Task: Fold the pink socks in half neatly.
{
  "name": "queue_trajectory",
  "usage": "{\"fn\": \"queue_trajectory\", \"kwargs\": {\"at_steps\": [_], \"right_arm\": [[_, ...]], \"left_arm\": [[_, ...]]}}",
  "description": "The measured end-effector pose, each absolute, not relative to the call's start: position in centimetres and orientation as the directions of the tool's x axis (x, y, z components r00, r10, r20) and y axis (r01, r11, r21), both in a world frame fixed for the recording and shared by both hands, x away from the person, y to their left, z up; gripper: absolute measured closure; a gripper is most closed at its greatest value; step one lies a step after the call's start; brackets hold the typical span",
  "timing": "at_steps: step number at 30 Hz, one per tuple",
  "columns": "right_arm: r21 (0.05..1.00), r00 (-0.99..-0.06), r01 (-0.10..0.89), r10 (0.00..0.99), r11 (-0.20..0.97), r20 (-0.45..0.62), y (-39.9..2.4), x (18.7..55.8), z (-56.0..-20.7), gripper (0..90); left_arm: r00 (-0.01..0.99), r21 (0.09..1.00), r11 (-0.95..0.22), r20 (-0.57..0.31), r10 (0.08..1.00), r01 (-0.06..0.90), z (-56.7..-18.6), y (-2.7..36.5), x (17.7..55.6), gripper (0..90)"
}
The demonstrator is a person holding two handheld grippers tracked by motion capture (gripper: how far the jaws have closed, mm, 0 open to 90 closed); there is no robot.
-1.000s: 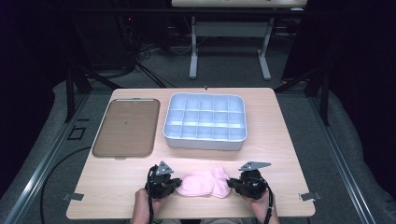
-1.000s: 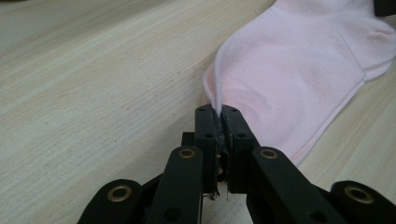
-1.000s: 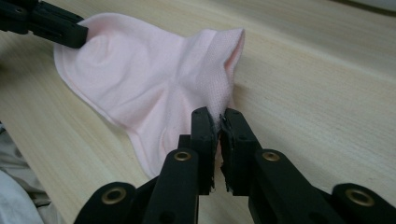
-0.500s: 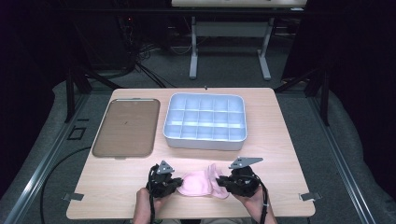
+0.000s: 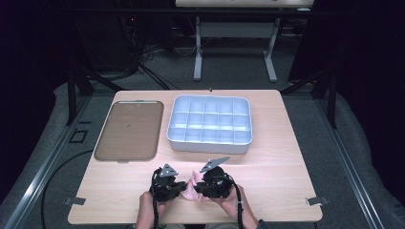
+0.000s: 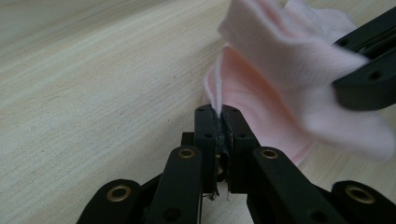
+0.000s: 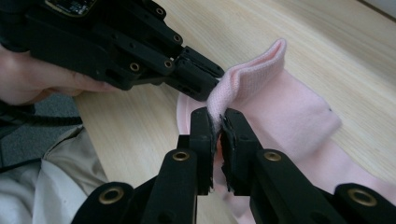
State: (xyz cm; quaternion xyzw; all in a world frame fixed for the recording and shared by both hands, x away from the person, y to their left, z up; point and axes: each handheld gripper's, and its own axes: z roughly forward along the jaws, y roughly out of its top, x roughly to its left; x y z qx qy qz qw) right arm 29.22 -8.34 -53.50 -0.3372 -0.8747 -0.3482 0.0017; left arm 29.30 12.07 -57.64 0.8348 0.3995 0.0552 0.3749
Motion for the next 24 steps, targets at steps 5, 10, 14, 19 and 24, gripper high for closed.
{"fn": "queue_trajectory", "kwargs": {"at_steps": [5, 10, 14, 19, 24], "right_arm": [[0.594, -0.769, 0.606, 0.581, 0.529, 0.266, -7.4, 29.6, -54.8, 78.8], [0.627, -0.785, 0.591, 0.541, 0.508, 0.302, -8.0, 29.3, -54.8, 60.7], [0.665, -0.784, 0.577, 0.549, 0.474, 0.289, -9.1, 28.9, -54.0, 57.7], [0.661, -0.767, 0.562, 0.611, 0.498, 0.193, -10.1, 28.8, -54.0, 58.3], [0.613, -0.767, 0.544, 0.635, 0.573, 0.088, -9.6, 28.5, -55.4, 58.3]], "left_arm": [[0.675, 0.669, -0.399, -0.21, 0.707, 0.627, -57.7, 12.1, 29.4, 85.8], [0.677, 0.67, -0.402, -0.207, 0.706, 0.624, -57.7, 12.1, 29.4, 85.7], [0.675, 0.67, -0.398, -0.211, 0.707, 0.626, -57.7, 12.1, 29.4, 85.6], [0.676, 0.671, -0.401, -0.208, 0.707, 0.624, -57.7, 12.1, 29.4, 85.4], [0.676, 0.671, -0.402, -0.203, 0.708, 0.623, -57.7, 12.1, 29.4, 85.2]]}}
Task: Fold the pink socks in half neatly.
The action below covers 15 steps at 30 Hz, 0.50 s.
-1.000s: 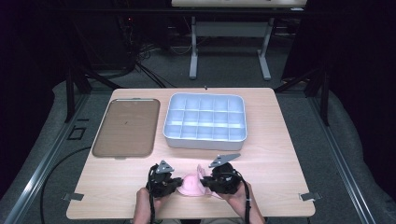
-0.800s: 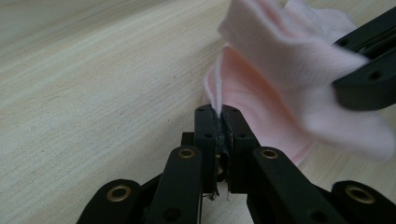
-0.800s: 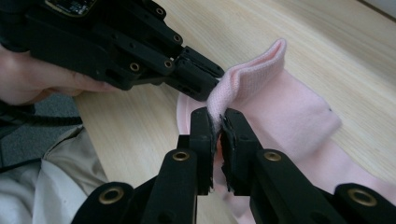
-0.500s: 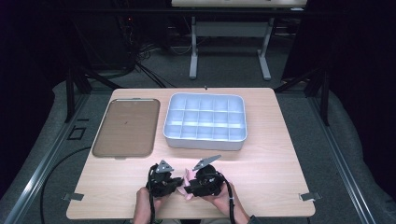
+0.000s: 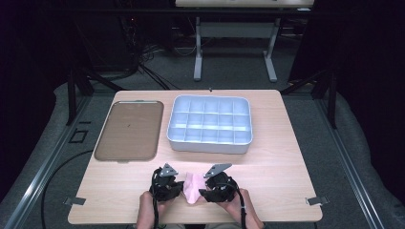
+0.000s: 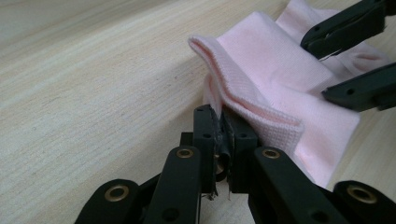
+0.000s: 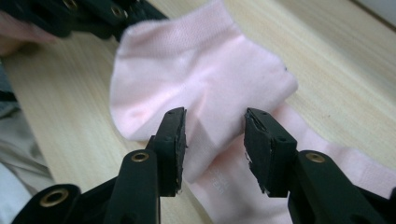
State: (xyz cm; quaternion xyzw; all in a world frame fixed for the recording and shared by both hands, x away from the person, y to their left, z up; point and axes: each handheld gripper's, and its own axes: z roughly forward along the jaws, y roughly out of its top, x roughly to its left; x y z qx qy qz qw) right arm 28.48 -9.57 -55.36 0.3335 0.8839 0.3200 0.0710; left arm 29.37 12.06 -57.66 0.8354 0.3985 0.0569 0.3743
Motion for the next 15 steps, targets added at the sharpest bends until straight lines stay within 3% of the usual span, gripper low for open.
{"fn": "queue_trajectory", "kwargs": {"at_steps": [4, 10, 15], "right_arm": [[0.584, -0.767, 0.53, 0.642, 0.615, 0.021, -9.34, 28.33, -56.23, 58.3], [0.581, -0.77, 0.526, 0.638, 0.621, 0.016, -9.69, 28.28, -56.42, 58.2], [0.588, -0.771, 0.529, 0.636, 0.612, 0.032, -10.1, 28.43, -56.52, 51.5]], "left_arm": [[0.677, 0.67, -0.405, -0.2, 0.708, 0.621, -57.65, 12.09, 29.37, 84.9], [0.679, 0.672, -0.407, -0.197, 0.707, 0.619, -57.66, 12.15, 29.35, 84.5], [0.677, 0.68, -0.395, -0.203, 0.708, 0.618, -57.44, 12.31, 29.19, 82.3]]}}
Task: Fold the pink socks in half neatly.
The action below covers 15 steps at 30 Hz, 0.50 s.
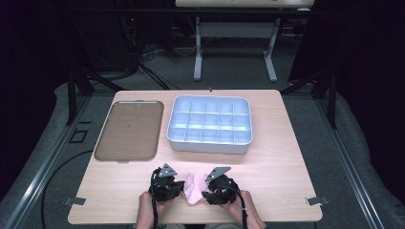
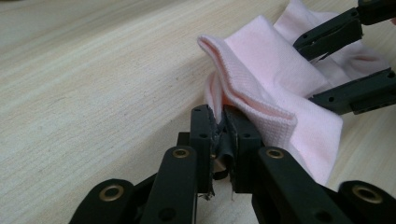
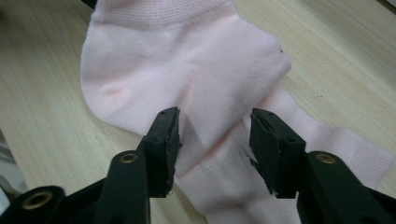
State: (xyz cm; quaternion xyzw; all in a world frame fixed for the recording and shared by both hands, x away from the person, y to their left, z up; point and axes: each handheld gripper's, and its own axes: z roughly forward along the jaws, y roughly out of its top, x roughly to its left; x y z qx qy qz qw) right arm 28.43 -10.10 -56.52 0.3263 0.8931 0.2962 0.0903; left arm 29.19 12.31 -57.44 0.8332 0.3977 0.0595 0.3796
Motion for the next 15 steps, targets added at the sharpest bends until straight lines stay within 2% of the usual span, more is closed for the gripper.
{"fn": "queue_trajectory", "kwargs": {"at_steps": [4, 8, 12, 13, 15], "right_arm": [[0.607, -0.777, 0.532, 0.625, 0.59, 0.073, -10.8, 28.4, -56.3, 42.9], [0.637, -0.762, 0.541, 0.64, 0.55, 0.094, -12.1, 28.1, -55.5, 40.8], [0.662, -0.683, 0.579, 0.726, 0.476, 0.076, -15.8, 27.9, -54.6, 42.6], [0.636, -0.688, 0.601, 0.718, 0.485, 0.103, -16.8, 28.0, -54.4, 43.3], [0.575, -0.652, 0.641, 0.756, 0.509, 0.057, -17.9, 27.9, -54.1, 45.7]], "left_arm": [[0.672, 0.675, -0.392, -0.209, 0.711, 0.625, -57.4, 12.4, 29.1, 81.8], [0.673, 0.674, -0.398, -0.201, 0.712, 0.622, -57.4, 12.3, 29.2, 83.0], [0.676, 0.673, -0.402, -0.2, 0.709, 0.621, -57.5, 12.2, 29.1, 84.4], [0.675, 0.673, -0.401, -0.201, 0.71, 0.622, -57.5, 12.2, 29.1, 84.4], [0.676, 0.673, -0.402, -0.198, 0.71, 0.62, -57.6, 12.2, 29.1, 84.6]]}}
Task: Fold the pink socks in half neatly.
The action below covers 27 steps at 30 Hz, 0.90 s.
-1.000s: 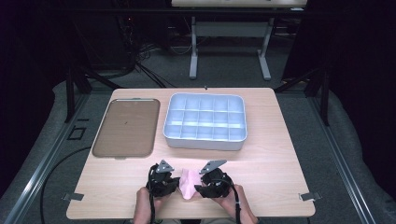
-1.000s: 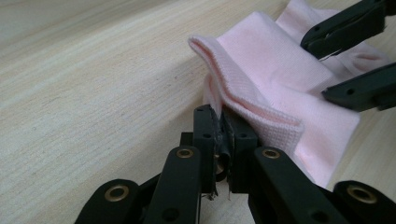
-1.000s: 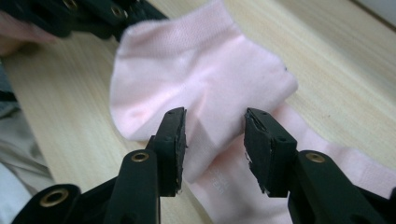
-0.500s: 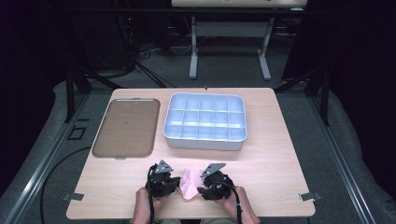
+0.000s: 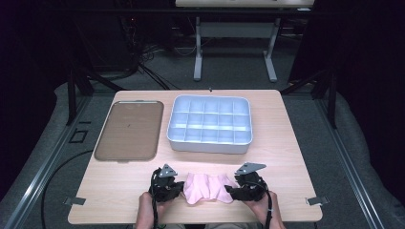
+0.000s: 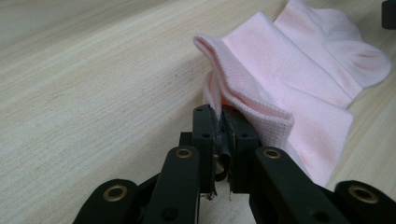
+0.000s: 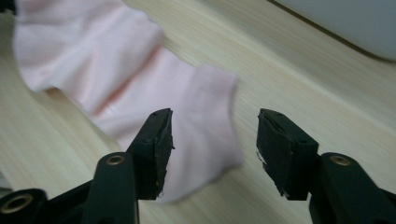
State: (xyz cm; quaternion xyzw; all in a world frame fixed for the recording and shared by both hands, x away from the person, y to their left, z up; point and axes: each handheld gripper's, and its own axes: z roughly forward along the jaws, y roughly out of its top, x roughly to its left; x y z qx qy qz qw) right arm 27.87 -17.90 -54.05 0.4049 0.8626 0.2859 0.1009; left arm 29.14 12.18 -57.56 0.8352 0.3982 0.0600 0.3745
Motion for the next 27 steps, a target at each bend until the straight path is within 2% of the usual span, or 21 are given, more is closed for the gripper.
{"fn": "queue_trajectory", "kwargs": {"at_steps": [2, 5, 6, 13, 14, 18, 22, 27], "right_arm": [[0.544, -0.604, 0.67, 0.797, 0.505, 0.004, -18.7, 27.7, -54.2, 47.4], [0.574, -0.59, 0.678, 0.806, 0.46, 0.052, -19.1, 27.8, -55.5, 52.8], [0.612, -0.59, 0.665, 0.803, 0.428, 0.08, -19.0, 27.9, -56.0, 54.7], [0.596, -0.595, 0.669, 0.801, 0.445, 0.069, -18.3, 27.8, -56.7, 61.5], [0.586, -0.593, 0.667, 0.804, 0.461, 0.043, -18.2, 27.8, -56.6, 65.1], [0.583, -0.601, 0.665, 0.798, 0.466, 0.048, -18.3, 27.8, -56.6, 73.9], [0.602, -0.599, 0.669, 0.796, 0.436, 0.089, -18.5, 27.8, -56.8, 85.3], [0.603, -0.587, 0.692, 0.796, 0.397, 0.15, -19.0, 28.1, -56.9, 87.9]], "left_arm": [[0.673, 0.672, -0.399, -0.201, 0.711, 0.623, -57.6, 12.1, 29.1, 84.6], [0.672, 0.672, -0.4, -0.198, 0.714, 0.623, -57.6, 12.1, 29.1, 84.6], [0.672, 0.673, -0.4, -0.197, 0.714, 0.622, -57.6, 12.1, 29.1, 84.7], [0.673, 0.672, -0.403, -0.196, 0.713, 0.622, -57.6, 12.1, 29.1, 84.7], [0.674, 0.672, -0.403, -0.196, 0.713, 0.622, -57.6, 12.1, 29.1, 84.7], [0.675, 0.671, -0.404, -0.197, 0.711, 0.621, -57.6, 12.1, 29.1, 84.8], [0.676, 0.672, -0.405, -0.195, 0.711, 0.62, -57.6, 12.1, 29.1, 84.9], [0.68, 0.673, -0.409, -0.193, 0.708, 0.616, -57.6, 12.1, 29.2, 85.4]]}}
